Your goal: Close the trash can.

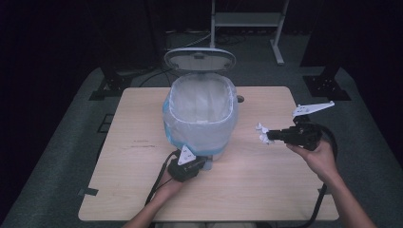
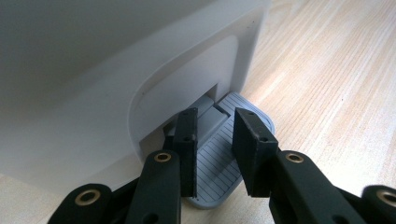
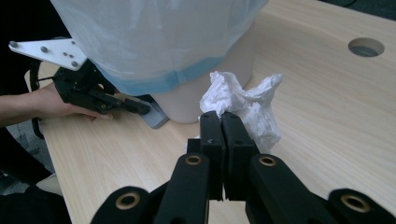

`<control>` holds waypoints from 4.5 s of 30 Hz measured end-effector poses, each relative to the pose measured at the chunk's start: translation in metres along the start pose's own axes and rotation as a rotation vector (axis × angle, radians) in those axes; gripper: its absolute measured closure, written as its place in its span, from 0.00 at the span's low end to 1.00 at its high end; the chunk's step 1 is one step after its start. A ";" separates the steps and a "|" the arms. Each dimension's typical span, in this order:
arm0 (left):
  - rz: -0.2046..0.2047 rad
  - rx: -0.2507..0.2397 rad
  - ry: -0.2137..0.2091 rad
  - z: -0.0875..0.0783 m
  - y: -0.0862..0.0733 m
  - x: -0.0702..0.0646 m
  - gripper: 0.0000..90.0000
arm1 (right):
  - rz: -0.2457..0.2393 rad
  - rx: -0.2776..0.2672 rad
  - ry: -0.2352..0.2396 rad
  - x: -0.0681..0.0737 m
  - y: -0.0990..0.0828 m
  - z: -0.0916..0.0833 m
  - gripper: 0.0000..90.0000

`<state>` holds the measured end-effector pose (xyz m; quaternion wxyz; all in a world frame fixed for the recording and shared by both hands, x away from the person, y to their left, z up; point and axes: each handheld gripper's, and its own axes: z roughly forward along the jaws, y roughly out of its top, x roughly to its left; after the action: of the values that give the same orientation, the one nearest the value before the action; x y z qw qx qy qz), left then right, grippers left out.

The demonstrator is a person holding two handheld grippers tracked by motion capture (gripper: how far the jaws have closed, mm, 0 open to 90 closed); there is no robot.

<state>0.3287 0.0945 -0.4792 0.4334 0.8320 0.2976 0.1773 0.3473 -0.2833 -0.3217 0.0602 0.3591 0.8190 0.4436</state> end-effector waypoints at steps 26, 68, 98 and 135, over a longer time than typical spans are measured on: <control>-0.005 -0.001 -0.004 0.000 0.000 0.000 0.80 | -0.088 -0.033 0.023 0.033 0.050 -0.028 0.98; -0.001 -0.002 -0.004 0.000 0.000 0.000 0.80 | -0.205 -0.082 0.071 0.077 0.118 -0.046 0.98; -0.002 0.001 -0.006 0.000 0.000 0.001 0.80 | -0.260 -0.051 0.096 0.099 0.153 -0.018 0.98; -0.015 -0.002 -0.014 0.000 0.000 0.002 0.80 | -0.280 0.022 0.116 0.109 0.177 0.040 0.89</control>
<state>0.3301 0.0956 -0.4793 0.4377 0.8304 0.3007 0.1687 0.3782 -0.1238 -0.1859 0.0701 0.2156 0.8680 0.4418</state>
